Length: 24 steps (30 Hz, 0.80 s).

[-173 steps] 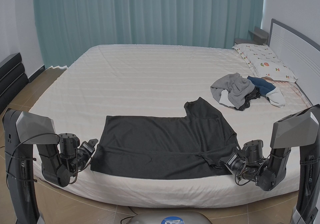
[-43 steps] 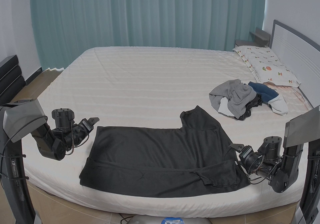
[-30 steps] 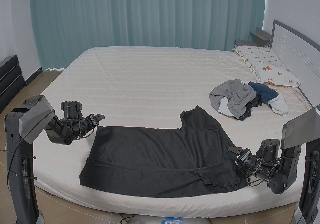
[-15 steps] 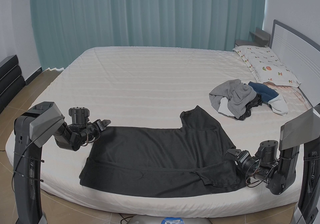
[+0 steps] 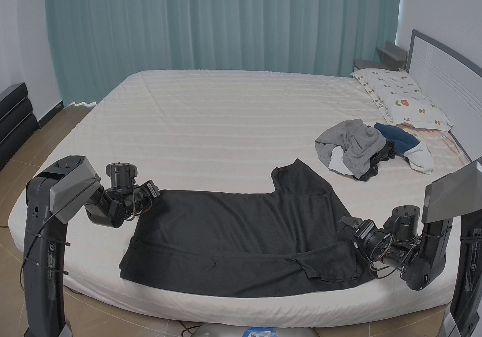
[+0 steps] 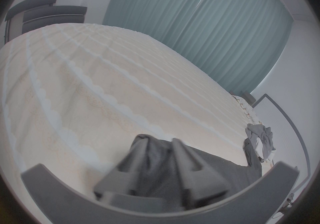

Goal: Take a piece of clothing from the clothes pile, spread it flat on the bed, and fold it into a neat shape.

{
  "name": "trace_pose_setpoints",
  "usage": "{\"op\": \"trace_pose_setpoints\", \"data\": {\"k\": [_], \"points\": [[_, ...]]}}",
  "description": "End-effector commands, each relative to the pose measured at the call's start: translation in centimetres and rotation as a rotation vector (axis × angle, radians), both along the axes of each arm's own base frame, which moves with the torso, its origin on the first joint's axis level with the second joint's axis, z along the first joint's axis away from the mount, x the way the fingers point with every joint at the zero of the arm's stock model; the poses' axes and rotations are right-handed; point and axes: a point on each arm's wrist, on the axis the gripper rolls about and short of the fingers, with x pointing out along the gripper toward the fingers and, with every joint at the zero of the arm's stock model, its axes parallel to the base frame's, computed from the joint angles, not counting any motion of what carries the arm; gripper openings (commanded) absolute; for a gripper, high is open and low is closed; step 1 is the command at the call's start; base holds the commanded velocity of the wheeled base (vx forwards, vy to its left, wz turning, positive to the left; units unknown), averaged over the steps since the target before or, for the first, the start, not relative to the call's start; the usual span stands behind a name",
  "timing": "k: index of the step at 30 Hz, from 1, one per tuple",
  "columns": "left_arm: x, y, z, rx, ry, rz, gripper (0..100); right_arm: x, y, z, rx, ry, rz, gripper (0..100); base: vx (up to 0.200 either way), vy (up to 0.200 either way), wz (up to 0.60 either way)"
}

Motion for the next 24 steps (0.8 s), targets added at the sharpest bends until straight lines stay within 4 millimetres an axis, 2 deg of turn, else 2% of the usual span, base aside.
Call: {"op": "trace_pose_setpoints", "data": {"k": [1, 4, 5, 6, 9, 10, 12, 17, 24], "points": [[0.1, 0.2, 0.1, -0.002, -0.012, 0.044, 0, 1.8, 0.4, 0.8, -0.04, -0.071, 0.023, 100, 0.0, 0.0, 0.0], [0.1, 0.2, 0.3, -0.03, -0.021, 0.063, 0, 2.7, 0.4, 0.8, -0.087, -0.081, 0.037, 100, 0.0, 0.0, 0.0], [0.1, 0.1, 0.5, -0.084, -0.021, 0.09, 0, 5.1, 0.0, 0.5, -0.181, -0.095, 0.053, 100, 0.0, 0.0, 0.0], [0.0, 0.0, 0.4, -0.089, -0.019, 0.092, 0, 5.7, -0.1, 0.4, -0.195, -0.098, 0.055, 100, 0.0, 0.0, 0.0], [-0.1, 0.0, 0.4, -0.101, -0.013, 0.098, 0, 9.4, -0.3, -0.2, -0.243, -0.11, 0.062, 100, 0.0, 0.0, 0.0], [-0.1, 0.0, 0.4, -0.1, -0.013, 0.1, 0, 9.8, -0.3, -0.3, -0.247, -0.11, 0.063, 100, 0.0, 0.0, 0.0], [-0.1, 0.1, 0.3, -0.099, -0.01, 0.103, 0, 12.7, 0.1, -0.6, -0.275, -0.099, 0.074, 100, 0.0, 0.0, 0.0], [-0.5, 0.3, -0.1, -0.1, 0.009, 0.109, 0, 17.4, 0.7, -0.8, -0.272, -0.053, 0.108, 100, 0.0, 0.0, 0.0], [-0.7, 0.4, 0.0, -0.102, 0.013, 0.112, 0, 20.7, 1.3, -1.6, -0.274, 0.009, 0.129, 100, 0.0, 0.0, 0.0]]}}
